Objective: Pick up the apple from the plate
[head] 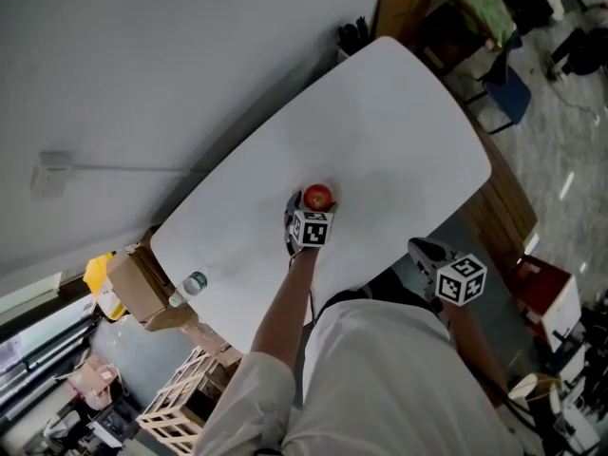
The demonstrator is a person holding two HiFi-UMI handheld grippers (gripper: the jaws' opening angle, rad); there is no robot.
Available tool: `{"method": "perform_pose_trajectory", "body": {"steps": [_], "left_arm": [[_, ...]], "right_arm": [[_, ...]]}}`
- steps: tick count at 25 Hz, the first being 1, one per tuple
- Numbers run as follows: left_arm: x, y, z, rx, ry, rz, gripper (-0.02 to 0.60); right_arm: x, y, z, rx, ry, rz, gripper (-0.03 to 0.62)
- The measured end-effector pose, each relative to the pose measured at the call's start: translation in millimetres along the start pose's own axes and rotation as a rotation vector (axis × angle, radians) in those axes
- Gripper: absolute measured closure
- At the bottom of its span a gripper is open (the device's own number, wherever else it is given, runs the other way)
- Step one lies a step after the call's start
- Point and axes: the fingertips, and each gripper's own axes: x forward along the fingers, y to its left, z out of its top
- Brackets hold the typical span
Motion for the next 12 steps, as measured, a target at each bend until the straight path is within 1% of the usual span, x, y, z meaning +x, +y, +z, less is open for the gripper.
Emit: {"method": "perform_pose_trajectory", "body": {"steps": [1, 3, 7, 12], "left_arm": [[1, -1, 1, 0.000, -0.006, -0.004, 0.144], [3, -2, 5, -0.004, -0.022, -0.007, 0.175], [1, -3, 9, -0.022, -0.043, -0.021, 0.175], [-23, -4, 23, -0.029, -0.067, -0.045, 0.176]], "right_arm": [[-2, -1, -1, 0.003, 0.000, -0.005, 0.556], [-4, -3, -3, 0.007, -0.001, -0.013, 0.556], [-7, -4, -5, 0.010, -0.003, -0.019, 0.557], [-6, 0, -2, -0.006, -0.006, -0.016, 0.557]]}}
